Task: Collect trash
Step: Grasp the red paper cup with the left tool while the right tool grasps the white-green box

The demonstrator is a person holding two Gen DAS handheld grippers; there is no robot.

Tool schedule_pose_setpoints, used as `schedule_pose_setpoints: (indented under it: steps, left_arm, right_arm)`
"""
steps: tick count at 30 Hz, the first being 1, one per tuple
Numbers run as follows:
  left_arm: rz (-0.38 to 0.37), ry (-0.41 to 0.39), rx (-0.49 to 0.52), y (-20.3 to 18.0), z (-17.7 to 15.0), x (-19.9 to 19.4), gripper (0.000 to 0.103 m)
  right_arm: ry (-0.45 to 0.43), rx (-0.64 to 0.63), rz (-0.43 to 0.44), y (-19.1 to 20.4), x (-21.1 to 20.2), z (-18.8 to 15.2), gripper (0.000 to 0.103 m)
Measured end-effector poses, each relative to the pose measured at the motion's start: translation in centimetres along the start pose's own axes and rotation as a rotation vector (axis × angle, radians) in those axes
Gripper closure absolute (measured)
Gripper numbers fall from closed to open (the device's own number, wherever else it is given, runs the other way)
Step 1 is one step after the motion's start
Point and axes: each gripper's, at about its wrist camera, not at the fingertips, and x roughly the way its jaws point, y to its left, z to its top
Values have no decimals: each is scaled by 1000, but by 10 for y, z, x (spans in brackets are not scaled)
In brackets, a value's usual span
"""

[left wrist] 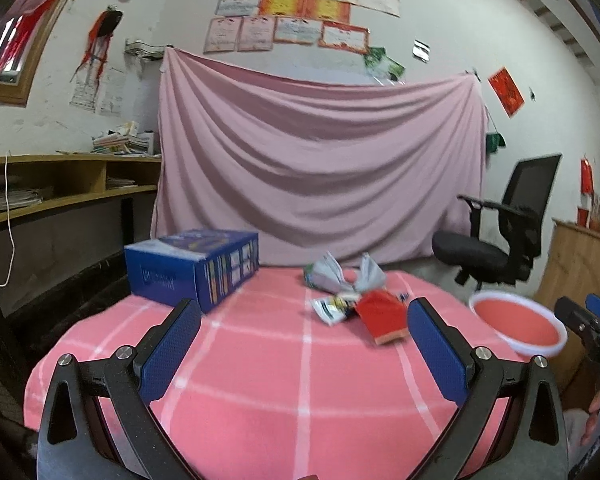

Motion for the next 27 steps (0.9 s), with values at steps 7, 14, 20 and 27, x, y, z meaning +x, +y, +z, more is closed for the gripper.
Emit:
schedule_pose_setpoints:
  steps: [7, 14, 20, 27]
  left_arm:
    - [6, -63, 0, 10, 20, 31, 2]
    - [-13, -102, -29, 8, 31, 58, 2]
    - [-38, -58, -33, -8, 34, 86, 2]
    - [-71, 78, -7, -36, 25, 123, 2]
  right_arm:
    - [-80, -15, 11, 7, 36, 26, 0]
    - [-130, -48, 19, 6, 74, 42, 0]
    - [-141, -95, 40, -3, 103, 48, 0]
    - [-74, -147, 88, -15, 128, 45, 0]
